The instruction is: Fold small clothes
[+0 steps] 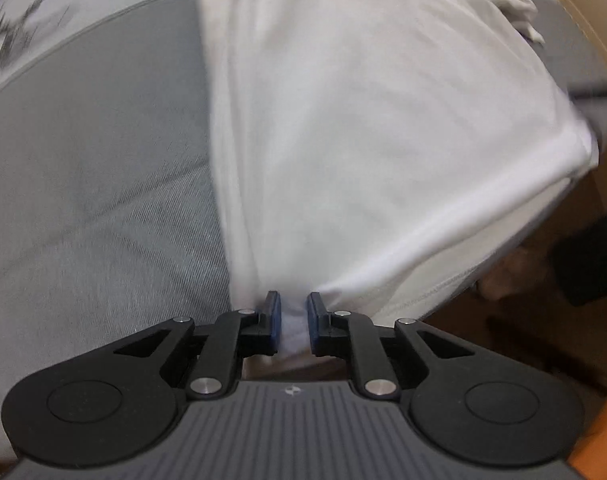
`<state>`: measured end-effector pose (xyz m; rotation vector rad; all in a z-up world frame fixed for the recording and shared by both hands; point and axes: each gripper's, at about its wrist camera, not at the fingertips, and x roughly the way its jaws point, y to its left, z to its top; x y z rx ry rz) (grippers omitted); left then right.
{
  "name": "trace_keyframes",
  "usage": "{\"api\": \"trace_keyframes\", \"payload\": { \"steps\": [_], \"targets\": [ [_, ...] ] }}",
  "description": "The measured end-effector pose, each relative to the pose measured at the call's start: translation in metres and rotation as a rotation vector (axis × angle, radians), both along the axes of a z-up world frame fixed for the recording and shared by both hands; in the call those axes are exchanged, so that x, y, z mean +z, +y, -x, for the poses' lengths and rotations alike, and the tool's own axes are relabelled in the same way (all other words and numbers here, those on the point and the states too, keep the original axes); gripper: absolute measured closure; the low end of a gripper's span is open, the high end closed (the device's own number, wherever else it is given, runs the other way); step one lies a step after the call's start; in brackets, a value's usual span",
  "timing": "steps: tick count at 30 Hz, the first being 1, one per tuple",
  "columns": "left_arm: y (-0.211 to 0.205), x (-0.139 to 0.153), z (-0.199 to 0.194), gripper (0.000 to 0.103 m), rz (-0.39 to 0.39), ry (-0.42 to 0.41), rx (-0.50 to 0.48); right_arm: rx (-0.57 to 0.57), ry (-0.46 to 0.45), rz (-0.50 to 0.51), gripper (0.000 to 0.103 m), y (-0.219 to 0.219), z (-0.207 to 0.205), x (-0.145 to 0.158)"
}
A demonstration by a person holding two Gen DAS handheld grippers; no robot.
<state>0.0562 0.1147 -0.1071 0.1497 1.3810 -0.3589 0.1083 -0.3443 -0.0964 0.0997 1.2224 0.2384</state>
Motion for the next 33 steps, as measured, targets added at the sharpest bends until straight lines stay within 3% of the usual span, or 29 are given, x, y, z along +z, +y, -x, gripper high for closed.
{"api": "trace_keyframes", "payload": {
  "steps": [4, 7, 10, 13, 18, 19, 21, 22, 24, 28, 33],
  "targets": [
    [0.014, 0.016, -0.017, 0.085, 0.092, -0.046, 0.116, -0.276, -0.122, -0.128, 0.078, -0.039, -0.015, 0.02],
    [0.018, 0.024, -0.027, 0.085, 0.102, -0.085, 0.164, -0.439, -0.151, -0.25, 0.078, -0.063, -0.029, 0.022],
    [0.012, 0.031, -0.032, 0.085, 0.075, -0.116, 0.177, -0.542, -0.114, -0.321, 0.074, -0.071, -0.049, 0.008],
    [0.006, 0.041, -0.041, 0.085, 0.081, -0.145, 0.186, -0.644, -0.051, -0.381, 0.052, -0.072, -0.068, -0.015],
    [-0.016, 0.057, -0.053, 0.085, 0.071, -0.191, 0.17, -0.758, -0.049, -0.408, 0.052, -0.072, -0.094, -0.036],
    [-0.022, 0.058, -0.058, 0.085, 0.066, -0.195, 0.168, -0.764, -0.066, -0.394, 0.053, -0.069, -0.1, -0.036],
    [-0.034, 0.059, -0.068, 0.085, 0.043, -0.206, 0.162, -0.764, -0.101, -0.349, 0.077, -0.067, -0.11, -0.032],
    [-0.04, 0.058, -0.074, 0.085, 0.032, -0.209, 0.161, -0.758, -0.115, -0.327, 0.099, -0.068, -0.116, -0.031],
    [-0.048, 0.058, -0.083, 0.085, 0.021, -0.216, 0.168, -0.763, -0.149, -0.313, 0.099, -0.073, -0.123, -0.03],
    [-0.059, 0.063, -0.103, 0.085, 0.025, -0.235, 0.201, -0.809, -0.302, -0.24, 0.1, -0.098, -0.138, -0.016],
    [-0.07, 0.066, -0.123, 0.085, -0.004, -0.253, 0.206, -0.914, -0.514, -0.151, 0.1, -0.161, -0.138, 0.018]
  ]
}}
